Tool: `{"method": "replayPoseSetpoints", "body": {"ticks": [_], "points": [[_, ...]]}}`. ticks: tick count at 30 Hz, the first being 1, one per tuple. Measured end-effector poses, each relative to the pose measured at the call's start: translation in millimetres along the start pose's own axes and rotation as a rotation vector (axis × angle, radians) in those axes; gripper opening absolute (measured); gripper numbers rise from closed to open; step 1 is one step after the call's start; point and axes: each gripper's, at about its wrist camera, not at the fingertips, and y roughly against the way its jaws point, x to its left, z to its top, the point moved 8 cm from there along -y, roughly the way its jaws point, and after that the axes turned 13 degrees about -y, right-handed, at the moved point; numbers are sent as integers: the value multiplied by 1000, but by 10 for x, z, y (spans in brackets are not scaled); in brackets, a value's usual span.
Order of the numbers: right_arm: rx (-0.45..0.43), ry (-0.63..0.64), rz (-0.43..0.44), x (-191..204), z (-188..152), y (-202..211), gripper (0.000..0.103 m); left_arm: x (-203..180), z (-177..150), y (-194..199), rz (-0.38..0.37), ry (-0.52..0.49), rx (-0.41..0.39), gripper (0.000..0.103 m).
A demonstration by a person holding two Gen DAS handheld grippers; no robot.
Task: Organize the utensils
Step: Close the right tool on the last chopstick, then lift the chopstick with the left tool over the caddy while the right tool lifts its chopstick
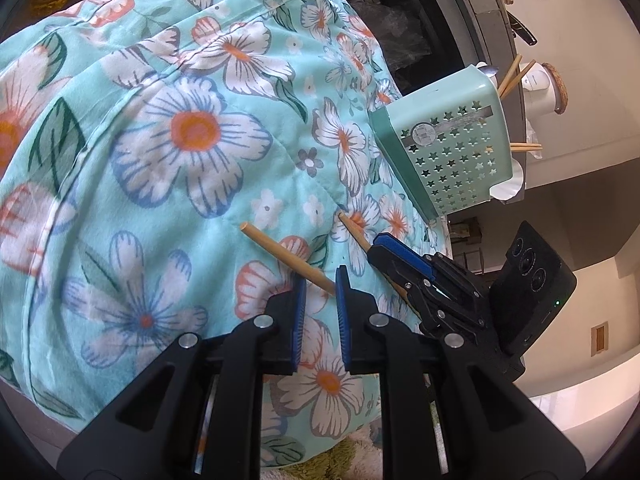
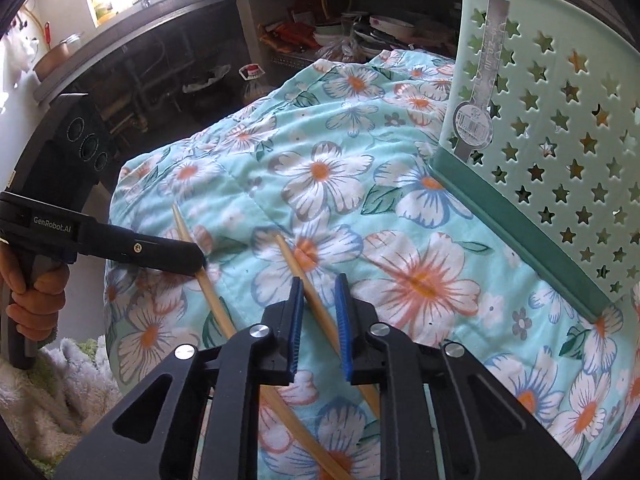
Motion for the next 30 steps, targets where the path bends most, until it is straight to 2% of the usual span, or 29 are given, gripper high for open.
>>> {"method": "replayPoseSetpoints", "body": {"ticks": [6,11,15,18,21,26,27,30], "points": [[-81,-29,-47,-77,64,101,4,-5,11,-13,13,6,-1,14],[-131,-126,-128,-377,145,219,4,-5,14,-23,25,8,-6,14],[-78,-191,-123,-502,107,128,4,-1,32,-42,34,12,-8,14],[-65,-173,-139,-467,89,77,6,-2,39,-52,41,13,-7,14],[-63,-153,-136,-396,112,48,18,0,38,-50,39,12,-8,14],[-59,-125,-177,-374,144,-40,19,13,47,-55,39,15,-9,14],[-63,-126,-180,-373,153,-41,18,16,50,-58,38,17,-10,14],[-84,-124,-187,-363,188,-23,4,26,55,-57,37,22,-13,14]]}}
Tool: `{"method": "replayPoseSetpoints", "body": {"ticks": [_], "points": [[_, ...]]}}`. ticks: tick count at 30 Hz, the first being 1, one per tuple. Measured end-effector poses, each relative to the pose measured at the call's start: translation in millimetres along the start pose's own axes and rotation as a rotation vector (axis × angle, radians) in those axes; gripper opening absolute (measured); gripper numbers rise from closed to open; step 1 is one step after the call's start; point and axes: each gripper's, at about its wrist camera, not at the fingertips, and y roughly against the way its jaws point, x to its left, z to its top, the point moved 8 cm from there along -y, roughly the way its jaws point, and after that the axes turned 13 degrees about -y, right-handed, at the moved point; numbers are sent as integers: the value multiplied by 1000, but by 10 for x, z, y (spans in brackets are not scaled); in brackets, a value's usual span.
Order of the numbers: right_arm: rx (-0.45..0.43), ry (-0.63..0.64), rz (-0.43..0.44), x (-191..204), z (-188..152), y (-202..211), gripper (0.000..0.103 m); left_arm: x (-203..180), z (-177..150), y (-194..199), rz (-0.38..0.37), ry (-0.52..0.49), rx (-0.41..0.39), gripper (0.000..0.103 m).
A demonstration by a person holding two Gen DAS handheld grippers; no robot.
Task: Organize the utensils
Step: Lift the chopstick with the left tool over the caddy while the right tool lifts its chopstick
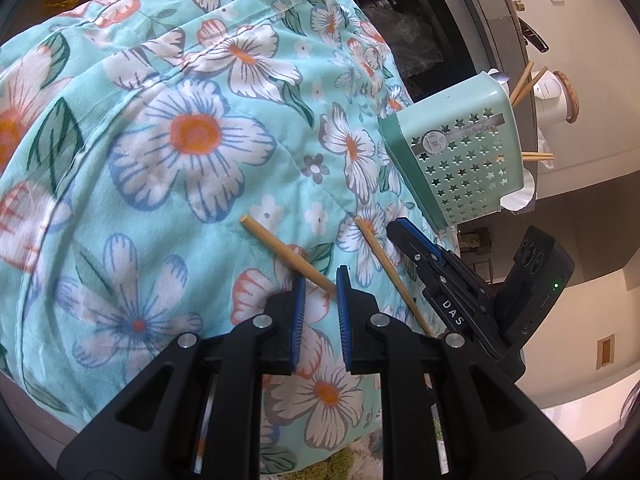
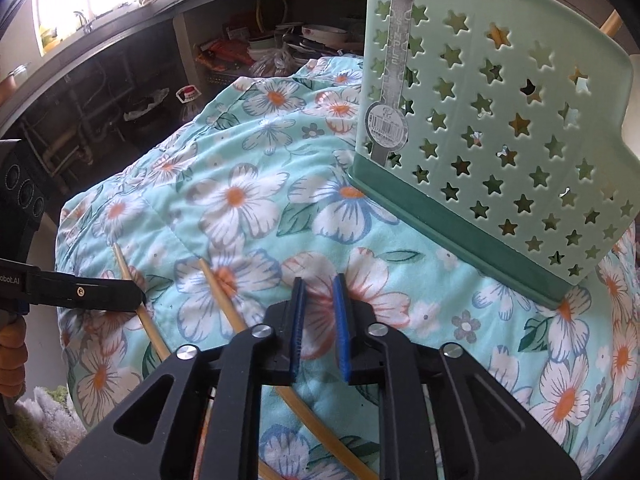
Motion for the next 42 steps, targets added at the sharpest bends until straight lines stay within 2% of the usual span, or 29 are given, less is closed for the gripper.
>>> {"method": "replayPoseSetpoints", "body": {"ticks": [5,12,17,22,25,29,37,42], "points": [[-80,9,-25,10,103,192,3,4,-9,4,-1,1,-3,14],[-285,10,-33,134,342,819,3,14,-19,12,-2,2,-5,14],[-416,-23,-9,195,453,1277,3,20,-18,19,0,2,-10,14],[-506,-71,12,177,526,1594,2,-17,8,47,9,-19,-30,14],[-545,-108,23,114,552,1753,2,-84,70,113,6,-46,-63,13],[-583,-158,46,42,553,1898,2,-271,208,272,21,-136,-124,11],[-624,-219,59,-70,554,2044,2,-636,461,605,57,-295,-236,8],[-641,-243,68,-116,543,2119,2,-776,552,715,72,-342,-275,7]]}}
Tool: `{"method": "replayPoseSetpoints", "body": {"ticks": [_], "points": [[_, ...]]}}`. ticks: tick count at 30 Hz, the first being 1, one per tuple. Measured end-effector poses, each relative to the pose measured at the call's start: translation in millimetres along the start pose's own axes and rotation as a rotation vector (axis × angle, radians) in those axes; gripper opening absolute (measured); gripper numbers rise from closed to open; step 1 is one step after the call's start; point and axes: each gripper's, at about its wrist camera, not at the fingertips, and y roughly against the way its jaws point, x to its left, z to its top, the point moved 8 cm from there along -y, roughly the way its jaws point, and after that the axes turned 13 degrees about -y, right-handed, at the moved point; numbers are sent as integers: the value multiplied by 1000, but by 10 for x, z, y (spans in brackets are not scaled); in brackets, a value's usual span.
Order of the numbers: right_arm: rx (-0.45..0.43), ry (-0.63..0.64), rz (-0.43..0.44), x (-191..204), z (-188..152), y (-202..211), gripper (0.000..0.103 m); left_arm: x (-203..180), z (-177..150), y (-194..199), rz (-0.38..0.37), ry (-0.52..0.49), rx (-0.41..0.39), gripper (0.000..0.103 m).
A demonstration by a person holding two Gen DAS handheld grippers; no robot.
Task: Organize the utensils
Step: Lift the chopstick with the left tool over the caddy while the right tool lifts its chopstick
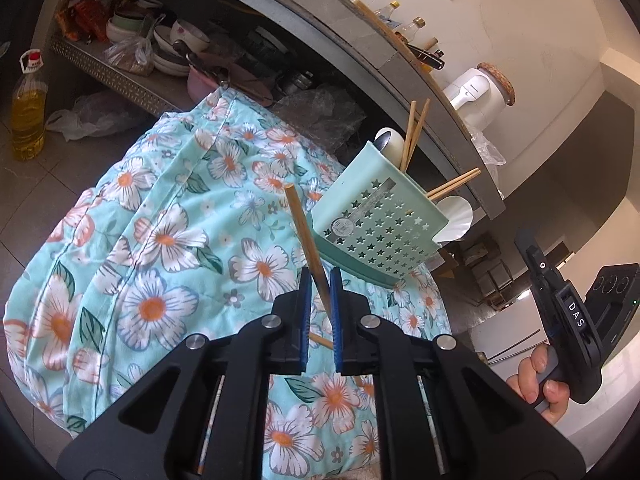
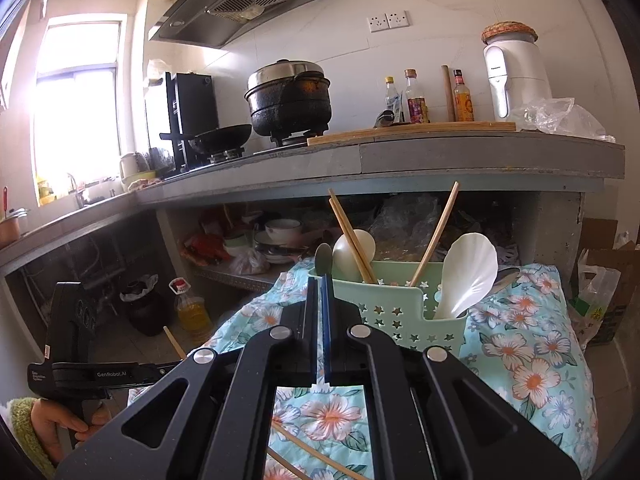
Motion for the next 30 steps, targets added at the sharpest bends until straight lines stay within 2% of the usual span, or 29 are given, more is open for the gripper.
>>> {"method": "replayPoseSetpoints", "body": {"ticks": [11,22,30], "points": [[-11,-22,7,-24,32,54,2,-145,167,141,46,-101,-53,6],[-13,-43,20,-39,41,69,2,-171,241,204,72,-134,-77,6],[-9,-142,104,-159,117,137,2,-177,307,236,81,-149,-95,5]]}}
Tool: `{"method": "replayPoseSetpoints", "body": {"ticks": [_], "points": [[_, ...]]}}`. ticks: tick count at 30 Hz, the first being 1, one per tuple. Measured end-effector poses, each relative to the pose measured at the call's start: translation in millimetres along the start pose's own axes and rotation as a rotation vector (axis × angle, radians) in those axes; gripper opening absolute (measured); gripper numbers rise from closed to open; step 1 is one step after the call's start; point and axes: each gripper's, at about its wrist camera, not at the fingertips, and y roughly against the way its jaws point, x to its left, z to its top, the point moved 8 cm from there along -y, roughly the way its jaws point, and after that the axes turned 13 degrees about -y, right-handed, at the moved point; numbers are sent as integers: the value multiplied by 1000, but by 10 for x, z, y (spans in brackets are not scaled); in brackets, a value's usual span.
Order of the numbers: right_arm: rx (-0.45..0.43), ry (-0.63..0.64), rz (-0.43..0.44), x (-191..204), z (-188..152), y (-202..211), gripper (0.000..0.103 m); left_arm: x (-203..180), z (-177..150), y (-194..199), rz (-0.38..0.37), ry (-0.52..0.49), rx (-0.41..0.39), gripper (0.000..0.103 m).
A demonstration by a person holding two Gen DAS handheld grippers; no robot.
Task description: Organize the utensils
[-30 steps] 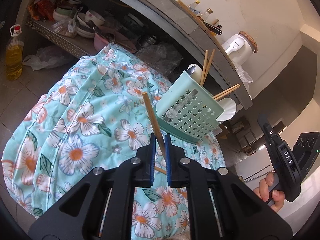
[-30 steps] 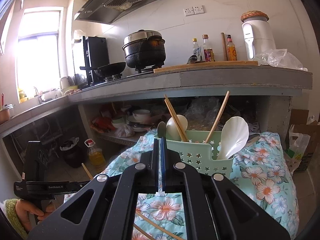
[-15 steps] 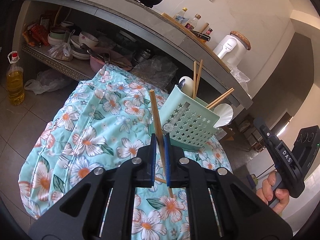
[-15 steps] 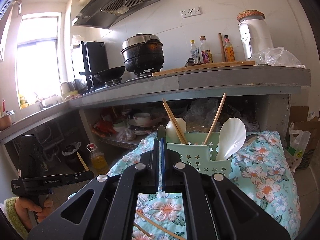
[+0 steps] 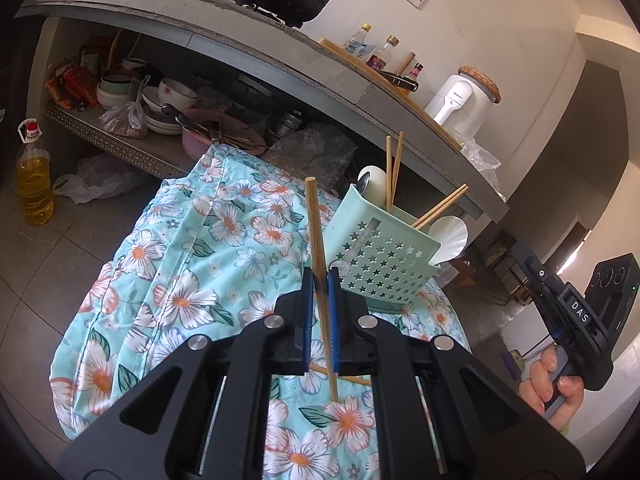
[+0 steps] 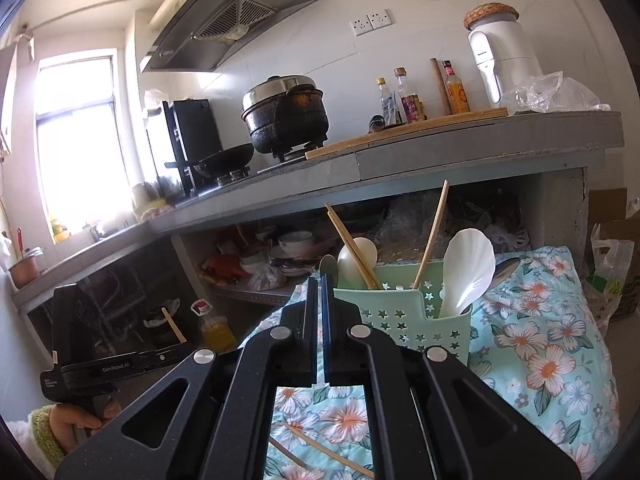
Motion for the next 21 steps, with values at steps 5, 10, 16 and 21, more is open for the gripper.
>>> {"method": "replayPoseSetpoints", "body": {"ticks": [5,10,16,21], "points": [[-24,-82,64,-231,186,192,2,-42,133,36,12,-35,-25,5],[-45,-184,106,-562,354,388,2,-146,345,131,16,-77,-84,5],[-58,-249,115,-776,456,492,2,-303,638,259,-30,-108,-165,5],[-2,-178,115,-698,393,491,2,-473,916,381,-64,-160,-231,5]]}}
